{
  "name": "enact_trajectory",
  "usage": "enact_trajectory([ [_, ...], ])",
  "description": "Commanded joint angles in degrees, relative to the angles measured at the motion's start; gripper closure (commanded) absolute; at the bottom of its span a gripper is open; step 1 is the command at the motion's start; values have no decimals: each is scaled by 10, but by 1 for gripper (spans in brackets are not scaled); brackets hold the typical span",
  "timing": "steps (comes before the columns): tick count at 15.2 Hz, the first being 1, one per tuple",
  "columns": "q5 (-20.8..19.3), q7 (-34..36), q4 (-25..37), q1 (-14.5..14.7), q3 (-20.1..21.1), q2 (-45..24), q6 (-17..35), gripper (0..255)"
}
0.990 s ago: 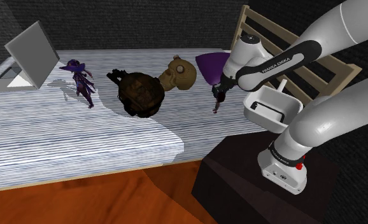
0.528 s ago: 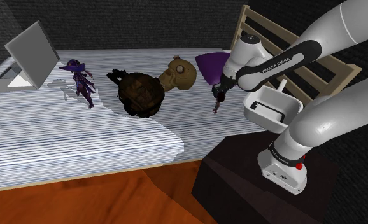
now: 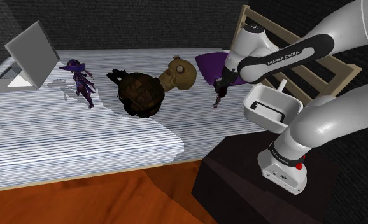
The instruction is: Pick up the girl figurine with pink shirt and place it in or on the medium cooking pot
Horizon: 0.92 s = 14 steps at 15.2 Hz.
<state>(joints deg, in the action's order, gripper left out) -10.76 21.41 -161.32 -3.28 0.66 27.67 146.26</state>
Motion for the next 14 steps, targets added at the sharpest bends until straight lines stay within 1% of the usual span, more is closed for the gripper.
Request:
enact_trajectory([
  [1, 4, -6, 8, 2, -3, 14, -21, 255],
  [14, 22, -26, 71, 13, -7, 76, -146, 255],
])
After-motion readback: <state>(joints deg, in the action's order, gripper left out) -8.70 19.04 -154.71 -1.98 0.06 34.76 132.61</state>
